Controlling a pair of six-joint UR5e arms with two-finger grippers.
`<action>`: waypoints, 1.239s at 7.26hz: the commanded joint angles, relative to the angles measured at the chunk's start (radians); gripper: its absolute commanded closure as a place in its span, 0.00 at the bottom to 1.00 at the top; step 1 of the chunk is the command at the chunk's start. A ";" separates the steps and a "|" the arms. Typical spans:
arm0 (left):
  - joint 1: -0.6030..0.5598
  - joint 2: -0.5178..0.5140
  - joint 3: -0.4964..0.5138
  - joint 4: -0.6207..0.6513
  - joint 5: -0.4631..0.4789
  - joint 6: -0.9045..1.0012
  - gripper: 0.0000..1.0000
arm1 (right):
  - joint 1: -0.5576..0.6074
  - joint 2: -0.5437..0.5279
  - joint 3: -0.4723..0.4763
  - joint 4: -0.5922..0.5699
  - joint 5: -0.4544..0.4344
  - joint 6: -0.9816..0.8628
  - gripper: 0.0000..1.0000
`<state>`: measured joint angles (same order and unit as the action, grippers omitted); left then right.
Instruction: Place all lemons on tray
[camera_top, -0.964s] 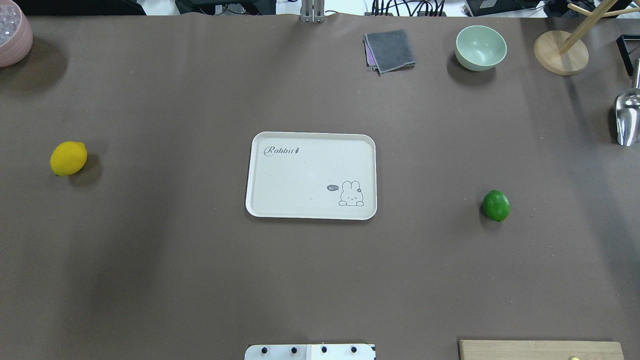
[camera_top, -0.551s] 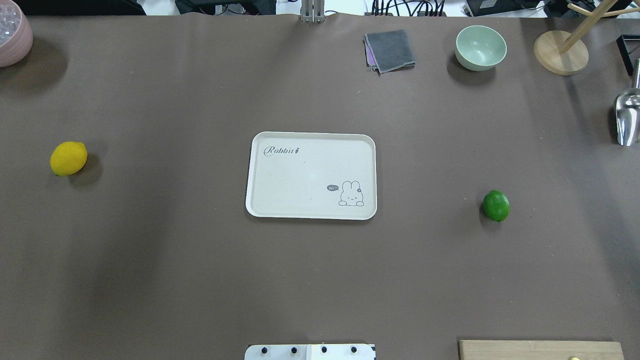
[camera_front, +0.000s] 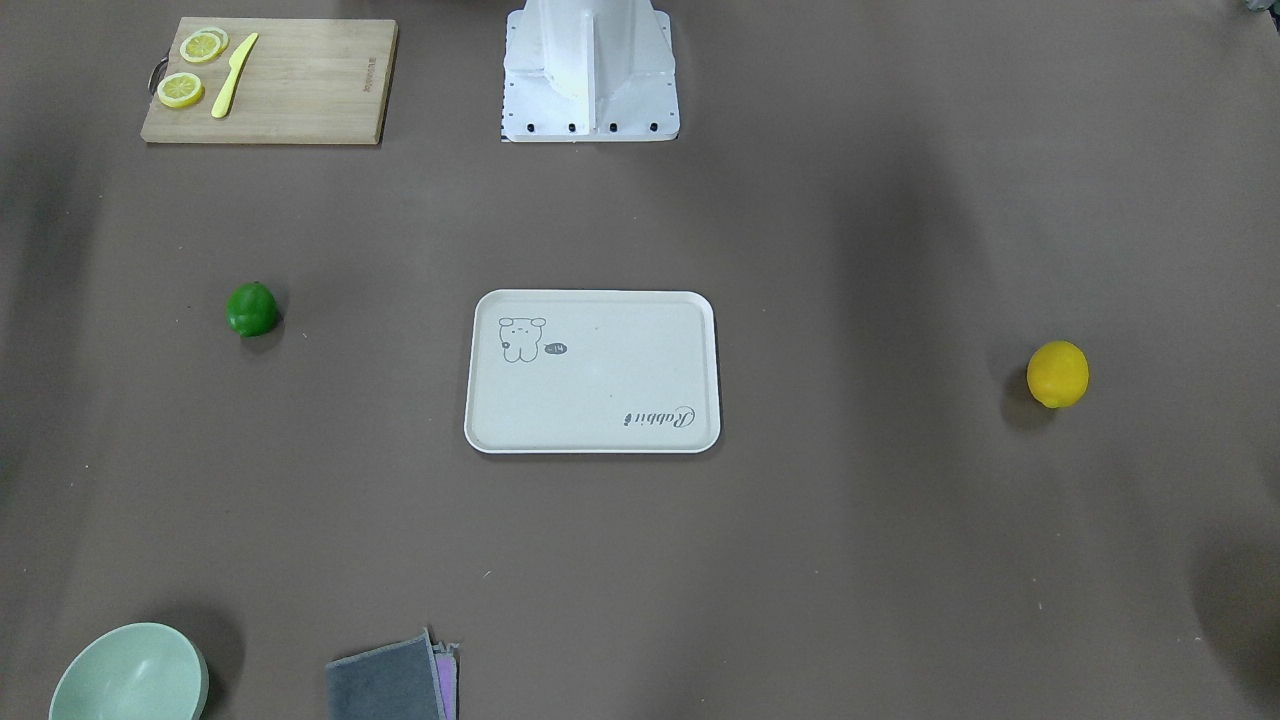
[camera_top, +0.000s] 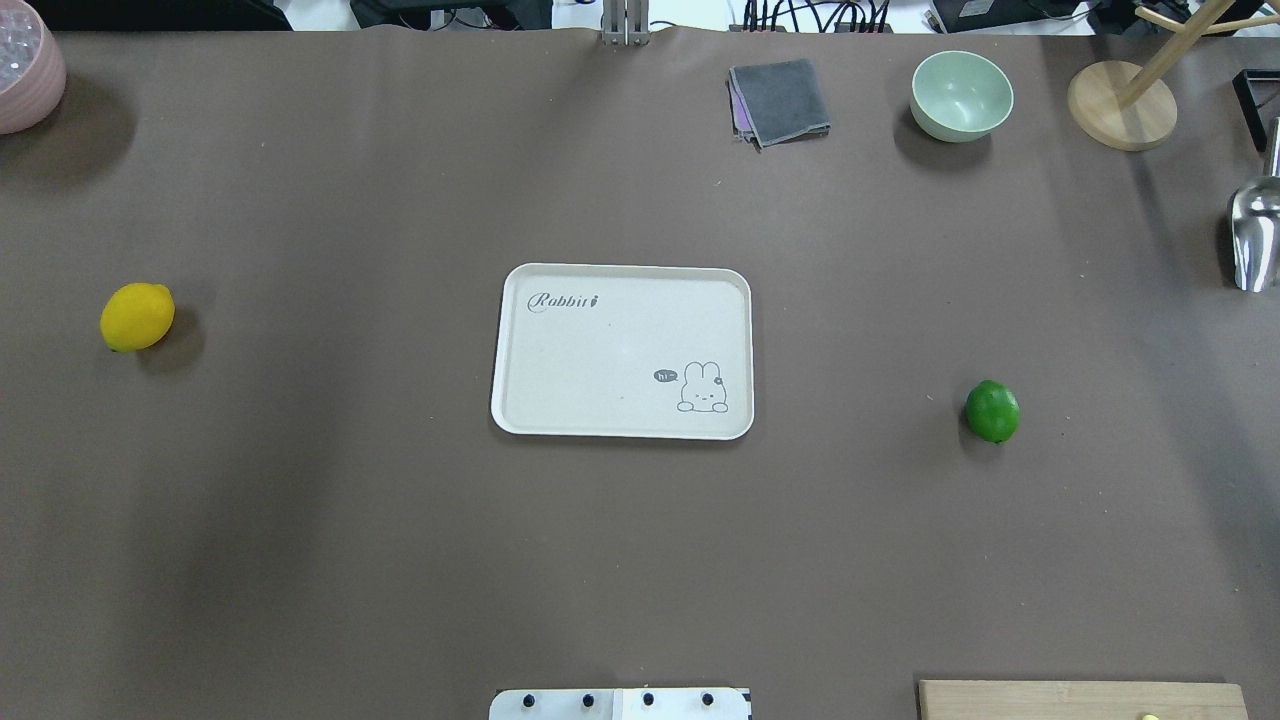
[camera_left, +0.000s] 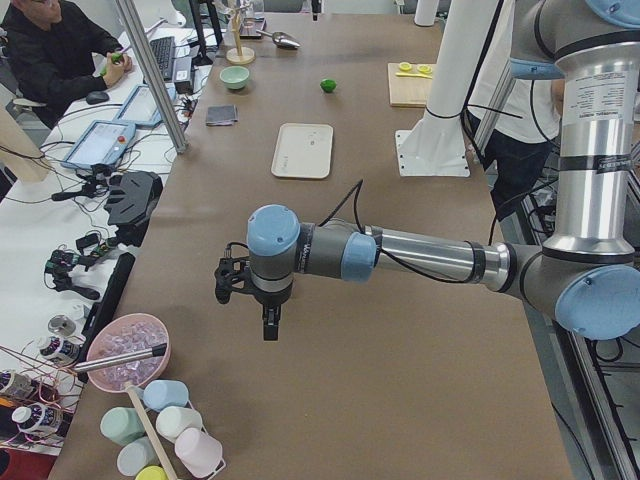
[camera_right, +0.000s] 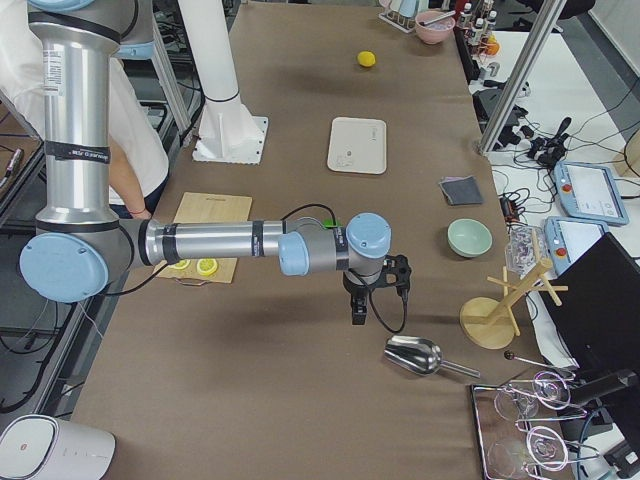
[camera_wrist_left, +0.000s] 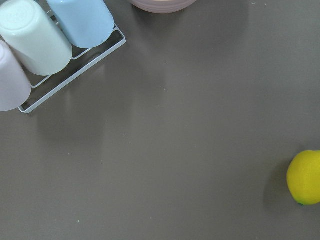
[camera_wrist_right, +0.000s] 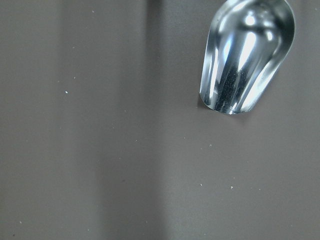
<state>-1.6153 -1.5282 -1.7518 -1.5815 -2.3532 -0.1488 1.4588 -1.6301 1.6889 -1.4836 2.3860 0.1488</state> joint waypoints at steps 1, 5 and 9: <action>0.000 -0.001 0.000 -0.002 0.000 0.000 0.02 | -0.002 0.001 0.001 0.000 0.002 0.000 0.00; 0.002 -0.017 -0.011 -0.003 -0.012 -0.009 0.02 | -0.002 0.041 0.003 0.014 0.001 0.003 0.00; 0.011 -0.037 -0.018 -0.119 -0.014 -0.009 0.02 | -0.024 0.068 0.021 0.012 0.009 0.009 0.00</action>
<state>-1.6066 -1.5689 -1.7741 -1.6364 -2.3656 -0.1573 1.4443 -1.5741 1.7010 -1.4706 2.3928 0.1564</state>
